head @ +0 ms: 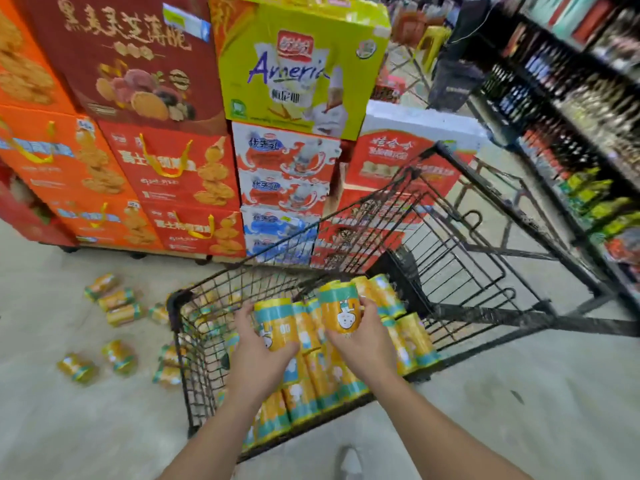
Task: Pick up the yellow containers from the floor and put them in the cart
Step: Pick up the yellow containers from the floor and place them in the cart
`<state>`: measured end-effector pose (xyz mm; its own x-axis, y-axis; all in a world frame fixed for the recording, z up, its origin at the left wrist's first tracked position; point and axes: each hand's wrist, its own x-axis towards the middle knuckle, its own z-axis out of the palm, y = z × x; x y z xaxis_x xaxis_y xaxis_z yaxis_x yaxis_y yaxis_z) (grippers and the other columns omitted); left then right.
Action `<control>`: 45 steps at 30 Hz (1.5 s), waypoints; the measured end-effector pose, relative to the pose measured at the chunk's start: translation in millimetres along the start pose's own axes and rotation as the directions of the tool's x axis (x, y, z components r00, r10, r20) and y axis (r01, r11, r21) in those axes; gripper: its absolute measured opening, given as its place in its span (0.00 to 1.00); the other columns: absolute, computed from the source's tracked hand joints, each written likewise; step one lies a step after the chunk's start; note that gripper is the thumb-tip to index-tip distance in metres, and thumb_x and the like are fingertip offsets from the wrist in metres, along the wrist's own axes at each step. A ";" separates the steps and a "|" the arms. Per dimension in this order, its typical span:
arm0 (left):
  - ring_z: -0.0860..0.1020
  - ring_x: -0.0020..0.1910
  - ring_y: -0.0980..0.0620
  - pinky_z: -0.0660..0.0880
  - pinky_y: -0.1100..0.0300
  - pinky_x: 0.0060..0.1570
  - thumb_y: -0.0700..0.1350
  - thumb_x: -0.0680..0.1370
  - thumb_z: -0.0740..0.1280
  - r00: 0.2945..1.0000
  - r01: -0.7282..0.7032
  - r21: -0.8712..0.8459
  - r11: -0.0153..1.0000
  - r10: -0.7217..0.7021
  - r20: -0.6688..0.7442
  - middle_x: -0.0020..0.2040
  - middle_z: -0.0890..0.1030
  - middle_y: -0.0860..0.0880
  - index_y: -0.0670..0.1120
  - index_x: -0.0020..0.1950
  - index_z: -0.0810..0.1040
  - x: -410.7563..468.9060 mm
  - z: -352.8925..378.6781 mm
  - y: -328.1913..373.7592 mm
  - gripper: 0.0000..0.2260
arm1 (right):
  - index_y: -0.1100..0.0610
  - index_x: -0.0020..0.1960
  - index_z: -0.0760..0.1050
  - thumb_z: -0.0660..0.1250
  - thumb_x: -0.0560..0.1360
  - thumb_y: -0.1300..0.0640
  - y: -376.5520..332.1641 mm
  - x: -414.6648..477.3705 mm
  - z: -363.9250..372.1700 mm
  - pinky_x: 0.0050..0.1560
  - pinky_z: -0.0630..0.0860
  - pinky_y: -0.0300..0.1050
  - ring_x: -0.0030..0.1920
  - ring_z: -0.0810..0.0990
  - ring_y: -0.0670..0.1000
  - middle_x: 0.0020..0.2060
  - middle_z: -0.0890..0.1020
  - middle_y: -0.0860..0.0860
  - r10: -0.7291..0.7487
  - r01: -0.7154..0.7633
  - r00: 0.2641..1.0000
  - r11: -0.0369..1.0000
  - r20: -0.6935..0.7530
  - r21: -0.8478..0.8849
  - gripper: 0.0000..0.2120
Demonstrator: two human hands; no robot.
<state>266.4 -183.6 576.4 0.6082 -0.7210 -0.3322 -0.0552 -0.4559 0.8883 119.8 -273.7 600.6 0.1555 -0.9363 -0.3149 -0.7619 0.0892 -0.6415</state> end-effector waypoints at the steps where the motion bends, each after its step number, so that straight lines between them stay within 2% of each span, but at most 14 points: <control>1: 0.78 0.42 0.53 0.76 0.54 0.48 0.43 0.68 0.77 1.000 0.031 0.009 0.999 -0.031 0.004 0.51 0.80 0.55 0.54 0.73 0.54 2.5 29.5 -2.0 0.42 | 0.47 0.72 0.61 0.74 0.65 0.40 20.4 18.1 -13.1 0.57 0.75 0.49 0.60 0.78 0.49 0.62 0.78 0.42 0.022 -0.022 1.000 1.000 0.007 -0.017 0.40; 4: 0.79 0.45 0.47 0.74 0.55 0.47 0.43 0.69 0.77 0.988 0.152 0.067 0.986 -0.153 0.008 0.55 0.80 0.48 0.51 0.75 0.53 6.1 94.9 -14.9 0.43 | 0.48 0.66 0.65 0.75 0.65 0.45 76.4 63.0 -47.0 0.52 0.74 0.47 0.58 0.78 0.51 0.55 0.78 0.44 0.116 -0.114 0.993 0.991 0.027 -0.075 0.34; 6: 0.79 0.54 0.42 0.73 0.53 0.52 0.45 0.68 0.77 0.976 0.218 0.117 0.969 -0.217 -0.020 0.59 0.78 0.48 0.50 0.76 0.54 4.9 116.5 -26.8 0.44 | 0.49 0.60 0.66 0.76 0.65 0.47 110.7 86.3 -60.5 0.50 0.75 0.49 0.55 0.80 0.53 0.50 0.78 0.46 0.161 -0.154 0.986 0.980 0.044 -0.124 0.29; 9: 0.73 0.64 0.42 0.69 0.52 0.59 0.42 0.69 0.78 0.948 0.318 0.115 0.941 -0.312 -0.070 0.68 0.72 0.44 0.46 0.78 0.53 5.5 132.5 -43.0 0.45 | 0.55 0.59 0.66 0.77 0.65 0.50 152.5 119.1 -66.7 0.52 0.77 0.53 0.56 0.79 0.58 0.55 0.79 0.54 0.224 -0.203 0.972 0.954 0.073 -0.220 0.29; 11: 0.73 0.65 0.42 0.69 0.52 0.59 0.40 0.68 0.78 0.922 0.385 0.105 0.917 -0.377 -0.086 0.71 0.70 0.43 0.46 0.78 0.52 6.8 139.7 -54.9 0.47 | 0.59 0.60 0.65 0.77 0.66 0.54 168.7 138.7 -63.3 0.55 0.76 0.54 0.57 0.78 0.61 0.57 0.77 0.59 0.271 -0.239 0.958 0.934 0.091 -0.265 0.30; 14: 0.72 0.64 0.40 0.70 0.51 0.57 0.43 0.67 0.79 0.883 0.469 0.148 0.870 -0.459 -0.099 0.69 0.70 0.42 0.48 0.77 0.50 7.7 149.3 -69.6 0.48 | 0.64 0.66 0.61 0.75 0.69 0.57 180.5 158.5 -51.8 0.58 0.74 0.55 0.60 0.76 0.63 0.62 0.73 0.63 0.323 -0.266 0.936 0.910 0.141 -0.317 0.32; 19: 0.77 0.57 0.38 0.72 0.43 0.59 0.53 0.67 0.77 0.861 0.501 0.261 0.825 -0.506 -0.052 0.67 0.74 0.41 0.51 0.73 0.55 15.3 156.7 -82.9 0.42 | 0.62 0.69 0.57 0.72 0.71 0.58 195.8 168.6 -41.8 0.63 0.71 0.57 0.63 0.72 0.65 0.64 0.69 0.63 0.376 -0.296 0.909 0.886 0.179 -0.357 0.34; 21: 0.78 0.53 0.38 0.74 0.45 0.56 0.52 0.69 0.76 0.864 0.489 0.274 0.828 -0.502 -0.023 0.63 0.76 0.40 0.51 0.72 0.59 17.1 155.7 -83.1 0.38 | 0.63 0.69 0.57 0.71 0.71 0.57 198.3 169.9 -42.2 0.64 0.71 0.58 0.63 0.72 0.65 0.64 0.68 0.63 0.375 -0.291 0.912 0.879 0.170 -0.378 0.34; 24: 0.77 0.56 0.41 0.74 0.55 0.48 0.47 0.71 0.75 0.872 0.475 0.234 0.848 -0.489 0.002 0.67 0.73 0.42 0.48 0.74 0.62 13.9 148.7 -80.9 0.35 | 0.64 0.70 0.56 0.69 0.72 0.56 190.1 167.3 -40.7 0.64 0.70 0.59 0.65 0.70 0.65 0.65 0.67 0.63 0.335 -0.259 0.933 0.878 0.132 -0.402 0.34; 28: 0.70 0.67 0.45 0.69 0.57 0.56 0.50 0.74 0.73 0.909 0.404 0.247 0.881 -0.418 0.004 0.72 0.67 0.44 0.47 0.75 0.62 7.1 123.2 -66.9 0.34 | 0.63 0.72 0.55 0.71 0.71 0.50 154.2 153.6 -32.9 0.63 0.69 0.60 0.67 0.66 0.64 0.68 0.65 0.61 0.278 -0.216 0.957 0.871 0.080 -0.441 0.38; 32: 0.70 0.67 0.47 0.70 0.55 0.60 0.53 0.73 0.73 0.947 0.319 0.250 0.914 -0.317 -0.049 0.70 0.70 0.46 0.48 0.73 0.65 4.7 71.8 -56.7 0.32 | 0.61 0.76 0.52 0.70 0.73 0.50 96.8 129.7 -13.5 0.66 0.67 0.60 0.73 0.60 0.63 0.74 0.58 0.61 0.134 -0.097 0.990 0.892 0.054 -0.441 0.40; 36: 0.73 0.62 0.51 0.71 0.57 0.61 0.52 0.72 0.73 0.976 0.206 0.199 0.958 -0.188 -0.108 0.65 0.73 0.49 0.49 0.70 0.69 5.7 -4.7 -50.1 0.28 | 0.61 0.75 0.55 0.69 0.75 0.49 17.8 90.1 23.9 0.64 0.70 0.57 0.70 0.65 0.61 0.72 0.63 0.59 -0.064 0.097 0.992 0.936 0.110 -0.338 0.37; 39: 0.73 0.53 0.57 0.66 0.68 0.53 0.47 0.73 0.73 0.984 0.095 0.168 0.981 -0.067 -0.165 0.60 0.75 0.50 0.46 0.67 0.72 6.2 -84.2 -52.8 0.24 | 0.60 0.76 0.58 0.70 0.74 0.50 -56.4 46.6 70.9 0.63 0.71 0.55 0.69 0.68 0.59 0.70 0.67 0.58 -0.243 0.271 0.962 0.910 0.125 -0.312 0.36; 45: 0.74 0.60 0.50 0.72 0.53 0.60 0.52 0.72 0.73 0.939 0.070 0.180 0.981 -0.004 -0.344 0.63 0.75 0.49 0.48 0.67 0.71 -9.4 -288.5 -90.8 0.27 | 0.56 0.76 0.57 0.67 0.76 0.46 -207.6 -64.5 200.6 0.68 0.68 0.55 0.71 0.65 0.56 0.71 0.65 0.55 -0.479 0.527 0.847 0.815 0.232 -0.241 0.35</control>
<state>494.1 15.1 590.3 0.8437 -0.4955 -0.2067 -0.1537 -0.5918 0.7913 394.0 -163.6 613.7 0.6423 -0.7568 -0.1213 -0.6904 -0.5025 -0.5204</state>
